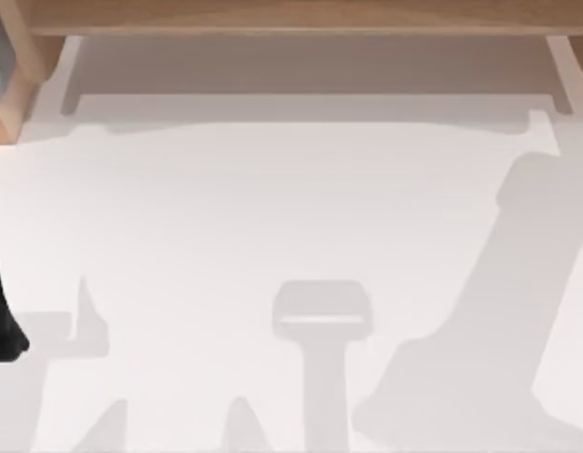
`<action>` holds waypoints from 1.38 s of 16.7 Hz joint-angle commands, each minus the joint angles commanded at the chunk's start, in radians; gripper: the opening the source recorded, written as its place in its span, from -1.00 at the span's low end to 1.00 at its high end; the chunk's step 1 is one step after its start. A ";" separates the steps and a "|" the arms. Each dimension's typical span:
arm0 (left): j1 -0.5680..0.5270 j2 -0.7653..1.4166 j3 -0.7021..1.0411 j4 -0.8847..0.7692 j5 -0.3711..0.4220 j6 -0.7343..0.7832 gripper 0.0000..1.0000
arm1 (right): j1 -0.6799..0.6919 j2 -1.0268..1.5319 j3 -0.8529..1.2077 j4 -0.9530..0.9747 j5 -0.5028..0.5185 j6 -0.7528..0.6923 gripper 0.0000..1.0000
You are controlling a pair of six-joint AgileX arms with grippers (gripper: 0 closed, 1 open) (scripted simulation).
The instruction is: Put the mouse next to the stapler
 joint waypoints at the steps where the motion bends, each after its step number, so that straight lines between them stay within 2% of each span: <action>1: 0.000 0.000 0.000 0.000 0.000 0.000 1.00 | 0.000 0.000 0.000 0.000 0.000 0.000 -0.66; 3: 0.000 0.000 0.000 0.000 0.000 0.000 1.00 | 0.000 0.000 0.000 0.000 0.000 0.000 -0.96; 4: 0.000 0.000 0.000 0.000 0.000 0.000 1.00 | 0.000 0.000 0.000 0.000 0.000 0.000 -1.00; 15: 0.000 0.000 0.000 0.000 0.000 0.000 1.00 | -0.009 -0.025 0.002 -0.010 -0.003 -0.013 -1.00; 19: 0.000 0.000 0.000 0.000 0.000 0.000 1.00 | -0.031 -0.135 -0.062 -0.017 -0.027 -0.104 -1.00; 23: 0.000 0.000 0.000 0.000 0.000 0.000 1.00 | -0.053 -0.320 -0.161 0.045 -0.068 -0.259 -1.00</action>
